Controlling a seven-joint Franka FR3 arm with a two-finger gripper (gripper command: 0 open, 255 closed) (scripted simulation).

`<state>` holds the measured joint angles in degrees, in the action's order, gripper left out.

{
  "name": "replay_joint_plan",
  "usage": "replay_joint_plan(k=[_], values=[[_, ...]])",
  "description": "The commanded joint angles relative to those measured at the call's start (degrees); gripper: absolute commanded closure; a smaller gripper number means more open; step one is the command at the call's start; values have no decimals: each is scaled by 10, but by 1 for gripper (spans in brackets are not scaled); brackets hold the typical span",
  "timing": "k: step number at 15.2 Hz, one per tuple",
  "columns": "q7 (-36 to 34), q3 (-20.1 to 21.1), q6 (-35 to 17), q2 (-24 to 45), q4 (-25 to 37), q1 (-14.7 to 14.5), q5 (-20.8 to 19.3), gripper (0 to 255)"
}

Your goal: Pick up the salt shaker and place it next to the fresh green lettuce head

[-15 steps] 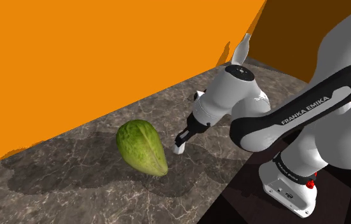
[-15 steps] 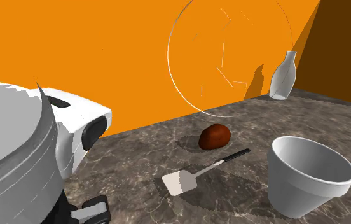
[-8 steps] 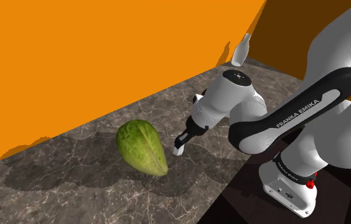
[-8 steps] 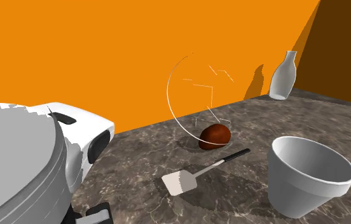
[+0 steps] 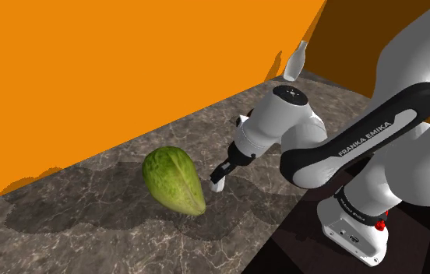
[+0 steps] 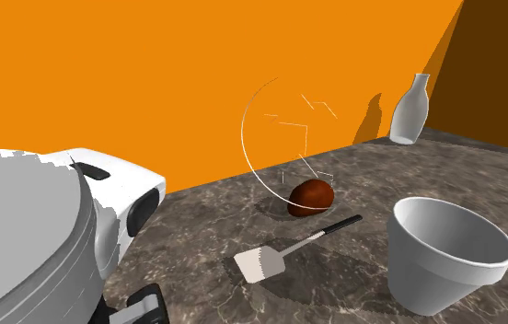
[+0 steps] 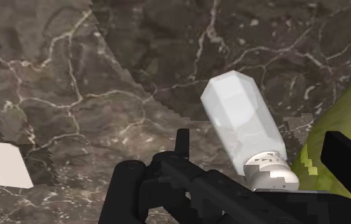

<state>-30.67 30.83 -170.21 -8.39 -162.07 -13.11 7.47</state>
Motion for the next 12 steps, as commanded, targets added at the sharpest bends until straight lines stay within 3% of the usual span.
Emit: replay_joint_plan(k=[1,3,5,12], values=[[0,0,0,0,0,0,0,0],[40,-31,55,-64,-7,-44,58,0],[55,-49,107,-118,-10,-66,80,0],[54,-51,107,-118,-10,-67,79,0]])
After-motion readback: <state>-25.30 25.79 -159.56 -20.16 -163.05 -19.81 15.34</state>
